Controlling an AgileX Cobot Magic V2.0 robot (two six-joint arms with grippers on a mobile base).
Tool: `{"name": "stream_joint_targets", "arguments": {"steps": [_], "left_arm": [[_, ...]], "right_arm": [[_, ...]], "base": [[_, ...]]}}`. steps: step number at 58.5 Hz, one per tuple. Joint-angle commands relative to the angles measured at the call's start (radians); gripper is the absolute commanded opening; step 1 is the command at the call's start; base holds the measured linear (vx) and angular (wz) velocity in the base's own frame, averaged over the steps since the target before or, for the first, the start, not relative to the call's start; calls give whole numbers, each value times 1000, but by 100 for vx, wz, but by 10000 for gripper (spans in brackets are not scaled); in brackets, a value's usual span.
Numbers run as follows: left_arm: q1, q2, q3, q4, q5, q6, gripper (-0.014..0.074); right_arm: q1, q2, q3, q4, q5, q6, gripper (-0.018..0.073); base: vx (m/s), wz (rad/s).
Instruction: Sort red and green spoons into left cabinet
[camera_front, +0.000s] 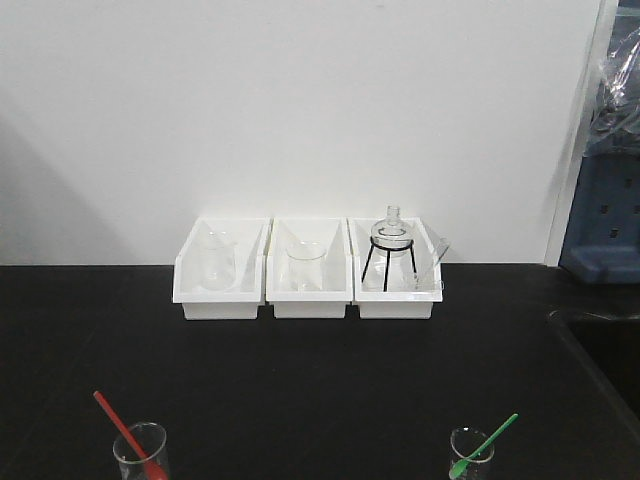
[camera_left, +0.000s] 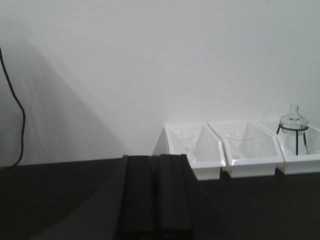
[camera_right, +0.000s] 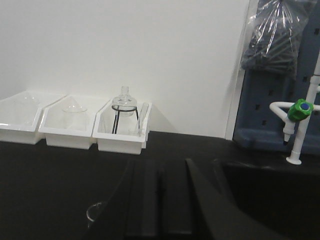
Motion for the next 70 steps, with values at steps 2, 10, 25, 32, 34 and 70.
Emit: {"name": "stream_joint_targets", "arguments": {"steps": [2,10,25,32,34,70], "left_arm": [[-2,47,-31,0,-49,-3,17],[-2,86,-31,0,-50,-3,74],[-2,108,-31,0,-53,-3,328],[-2,108,-31,0,-54,-2,419],[-2,108,-31,0,-62,-2,430],[-23,350,-36,-141,-130,-66,442]], "right_arm": [[-4,52,-34,-6,-54,10,66],[-4,102,-34,-11,-49,10,138],[-4,162,-34,-17,-84,10,342],[-4,170,-34,-17,-132,9,392],[-4,170,-34,-17,-146,10,397],[-4,476,-34,10,-374,21,397]], "base": [[0,0],[0,0],[0,0],[0,0],[0,0],[0,0]]}}
